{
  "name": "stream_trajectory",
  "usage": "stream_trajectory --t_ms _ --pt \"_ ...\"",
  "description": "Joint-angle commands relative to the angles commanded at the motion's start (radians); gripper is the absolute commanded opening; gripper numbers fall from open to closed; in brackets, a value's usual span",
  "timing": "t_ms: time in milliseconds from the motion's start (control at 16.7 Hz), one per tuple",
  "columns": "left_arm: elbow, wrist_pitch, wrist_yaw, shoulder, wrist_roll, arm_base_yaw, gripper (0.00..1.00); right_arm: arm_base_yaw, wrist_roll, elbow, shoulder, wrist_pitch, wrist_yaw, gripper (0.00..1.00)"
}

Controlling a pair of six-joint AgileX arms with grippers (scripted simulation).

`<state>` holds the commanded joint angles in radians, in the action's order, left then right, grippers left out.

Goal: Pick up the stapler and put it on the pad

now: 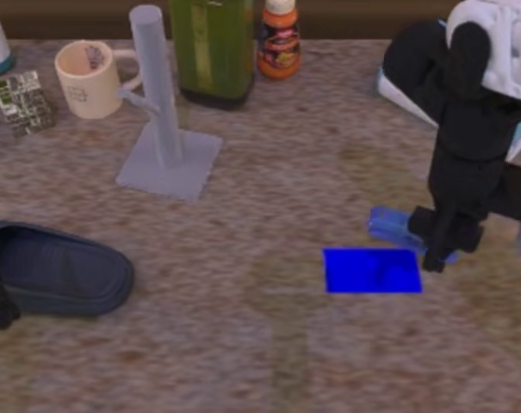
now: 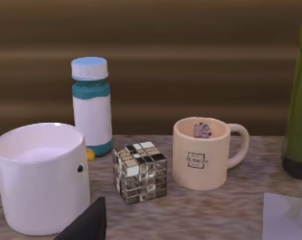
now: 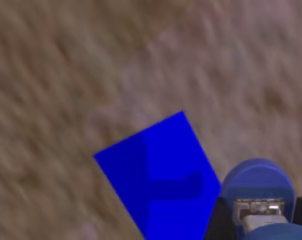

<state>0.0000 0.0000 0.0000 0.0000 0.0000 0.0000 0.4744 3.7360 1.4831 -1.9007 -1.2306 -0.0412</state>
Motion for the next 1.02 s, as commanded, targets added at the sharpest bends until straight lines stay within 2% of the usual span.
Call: stream_trajectory --t_ms 240,420,540,1020 --pt "0.0 0.0 0.0 0.0 0.0 0.0 1.0 -0.013 0.321 0.071 -0.032 0.003 -0.007 0.0" --pt "0.0 0.0 0.0 0.0 0.0 0.0 1.0 -0.02 0.456 0.105 -0.041 0.01 -0.01 0.0" --pt "0.0 0.0 0.0 0.0 0.0 0.0 1.0 -0.022 0.491 0.116 -0.043 0.012 -0.01 0.0" --pt "0.0 0.0 0.0 0.0 0.0 0.0 1.0 -0.015 0.482 0.09 -0.054 0.053 -0.01 0.0"
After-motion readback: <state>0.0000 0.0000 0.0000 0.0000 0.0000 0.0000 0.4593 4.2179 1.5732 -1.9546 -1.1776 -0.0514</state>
